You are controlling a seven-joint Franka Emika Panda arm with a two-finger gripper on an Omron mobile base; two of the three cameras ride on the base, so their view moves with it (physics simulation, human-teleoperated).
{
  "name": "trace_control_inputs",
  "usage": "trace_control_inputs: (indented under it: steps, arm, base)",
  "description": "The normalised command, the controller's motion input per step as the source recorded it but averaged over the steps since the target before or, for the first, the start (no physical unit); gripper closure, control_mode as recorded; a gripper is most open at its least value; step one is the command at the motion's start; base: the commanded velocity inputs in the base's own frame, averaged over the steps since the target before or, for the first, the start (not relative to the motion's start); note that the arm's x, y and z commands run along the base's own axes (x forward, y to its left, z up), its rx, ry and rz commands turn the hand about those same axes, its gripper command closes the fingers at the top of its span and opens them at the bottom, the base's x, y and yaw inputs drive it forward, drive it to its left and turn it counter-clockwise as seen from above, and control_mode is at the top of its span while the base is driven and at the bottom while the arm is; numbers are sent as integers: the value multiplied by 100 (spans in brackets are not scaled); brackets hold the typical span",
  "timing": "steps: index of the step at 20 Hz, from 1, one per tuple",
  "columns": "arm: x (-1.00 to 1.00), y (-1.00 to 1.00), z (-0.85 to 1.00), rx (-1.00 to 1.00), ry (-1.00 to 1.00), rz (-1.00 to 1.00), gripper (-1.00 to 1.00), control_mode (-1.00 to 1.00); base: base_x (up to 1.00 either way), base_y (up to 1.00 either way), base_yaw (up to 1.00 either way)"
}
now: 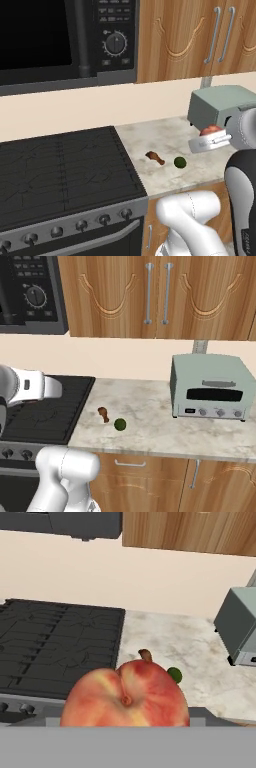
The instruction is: Open the fridge, remove the peach, lime, and chicken drumstick, and place them on any counter.
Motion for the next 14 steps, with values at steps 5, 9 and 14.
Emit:
trace_control_inputs:
  steps: [5,9,14]
  arm:
    - [32,-5,-14,0,27,-4,100,-100]
    - [48,-18,-34,0,25,-10,100,-100]
    - [49,-25,-54,2,13,-10,100,-100]
  base:
    - [5,0,0]
    - [0,0,0]
    - [0,0,0]
